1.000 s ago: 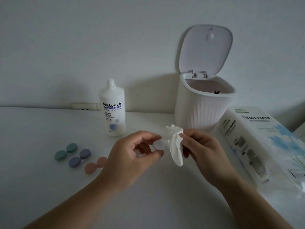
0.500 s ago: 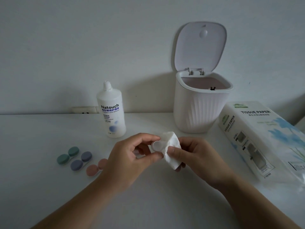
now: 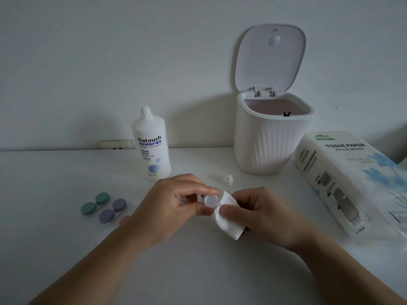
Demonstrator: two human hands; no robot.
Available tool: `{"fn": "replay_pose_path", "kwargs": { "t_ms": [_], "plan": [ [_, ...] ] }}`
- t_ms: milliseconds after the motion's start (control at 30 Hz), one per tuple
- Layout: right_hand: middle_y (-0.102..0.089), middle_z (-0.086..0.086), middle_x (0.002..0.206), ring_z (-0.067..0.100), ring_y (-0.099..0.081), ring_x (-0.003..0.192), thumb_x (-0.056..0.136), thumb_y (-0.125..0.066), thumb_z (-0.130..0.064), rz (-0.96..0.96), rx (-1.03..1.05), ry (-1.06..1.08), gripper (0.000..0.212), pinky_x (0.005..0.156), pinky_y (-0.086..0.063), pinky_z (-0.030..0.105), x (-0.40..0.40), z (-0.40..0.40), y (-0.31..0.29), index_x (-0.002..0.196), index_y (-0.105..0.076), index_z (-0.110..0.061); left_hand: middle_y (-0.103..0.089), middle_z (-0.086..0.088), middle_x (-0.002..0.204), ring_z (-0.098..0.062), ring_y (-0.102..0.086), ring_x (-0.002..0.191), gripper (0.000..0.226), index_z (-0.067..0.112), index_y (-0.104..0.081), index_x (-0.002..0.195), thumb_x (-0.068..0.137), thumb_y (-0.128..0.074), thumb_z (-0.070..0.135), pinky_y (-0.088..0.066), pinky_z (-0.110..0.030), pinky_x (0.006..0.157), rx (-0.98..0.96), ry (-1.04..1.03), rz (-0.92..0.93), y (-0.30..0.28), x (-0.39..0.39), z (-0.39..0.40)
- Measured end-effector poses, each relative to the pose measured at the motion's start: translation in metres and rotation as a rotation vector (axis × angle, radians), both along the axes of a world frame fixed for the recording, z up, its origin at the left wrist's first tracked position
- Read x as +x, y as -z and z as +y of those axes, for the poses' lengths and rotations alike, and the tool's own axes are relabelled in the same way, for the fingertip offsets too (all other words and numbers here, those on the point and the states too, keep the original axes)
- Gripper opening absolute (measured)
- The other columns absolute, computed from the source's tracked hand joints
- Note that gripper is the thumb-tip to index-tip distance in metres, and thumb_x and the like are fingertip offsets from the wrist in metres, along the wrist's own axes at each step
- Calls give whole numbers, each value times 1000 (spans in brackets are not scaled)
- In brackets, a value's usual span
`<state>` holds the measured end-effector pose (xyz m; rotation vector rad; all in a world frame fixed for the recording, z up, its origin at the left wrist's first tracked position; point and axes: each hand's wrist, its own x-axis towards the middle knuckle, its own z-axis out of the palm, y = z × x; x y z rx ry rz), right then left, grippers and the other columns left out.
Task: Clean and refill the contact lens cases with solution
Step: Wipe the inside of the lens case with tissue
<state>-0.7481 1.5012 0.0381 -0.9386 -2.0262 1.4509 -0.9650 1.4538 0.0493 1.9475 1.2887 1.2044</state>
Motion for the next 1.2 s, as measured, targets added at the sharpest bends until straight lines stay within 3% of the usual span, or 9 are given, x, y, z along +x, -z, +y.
{"fn": "replay_pose_path", "kwargs": {
  "t_ms": [100,233,333,500,667,833,933,1033,1200],
  "plan": [
    [-63,4,56,11,-52,51,85,-67,-48,46,25,54,41,50,-38,24,-1,0,-2,70,-65,-10,-68,10,79,-12,-62,67,26,27,-77,88,66,-88,20,-51,-22,70,21,-33,-56,3,3,-2],
    [-63,23,63,20,-56,53,90,-65,-41,151,20,112,39,53,-39,31,-2,0,-2,73,-66,-6,-67,18,75,-7,-61,66,30,25,-67,77,62,-92,30,-46,-15,70,52,-69,-63,9,15,-5],
    [-66,12,59,18,-55,53,93,-65,-38,132,23,104,34,52,-40,27,-2,1,-1,72,-67,-13,-66,17,75,-4,-61,67,26,18,-70,83,66,-88,27,-44,-10,72,65,-72,-58,10,14,-3],
    [-64,3,55,12,-54,48,91,-67,-42,24,-8,-23,36,50,-41,24,-3,-2,-2,70,-67,-12,-68,10,88,-9,-62,77,36,24,-76,104,79,-80,-1,-47,-10,74,104,-42,120,5,4,-1],
    [-64,6,55,14,-54,50,91,-67,-38,52,-8,3,38,52,-40,27,-2,-3,-3,69,-66,-7,-67,11,89,-6,-62,77,31,27,-75,102,78,-81,9,-46,-9,73,153,-60,85,5,5,0],
    [-60,23,58,16,-57,48,90,-67,-31,193,-7,104,32,50,-42,23,-3,-2,-5,65,-67,-11,-62,13,76,-1,-60,71,29,9,-74,88,67,-86,24,-47,-15,70,262,-107,24,8,13,-5],
    [-63,15,57,19,-56,50,91,-65,-32,210,-4,116,32,50,-42,24,-4,-1,-4,67,-69,-13,-62,8,77,-1,-58,72,30,8,-73,89,68,-88,21,-47,-20,68,292,-125,57,9,13,-3],
    [-65,9,55,16,-53,49,93,-66,-35,129,17,63,34,50,-41,22,-3,-2,-3,70,-69,-11,-65,-2,80,-5,-60,74,27,7,-75,96,71,-86,5,-46,-11,73,266,-90,70,8,8,-1],
    [-65,4,54,12,-54,49,93,-66,-38,27,-3,-33,33,52,-41,25,-3,-6,-5,66,-69,-18,-67,6,90,-3,-61,81,25,15,-76,105,81,-79,7,-48,-16,76,206,-15,144,8,3,0]
  ]
}}
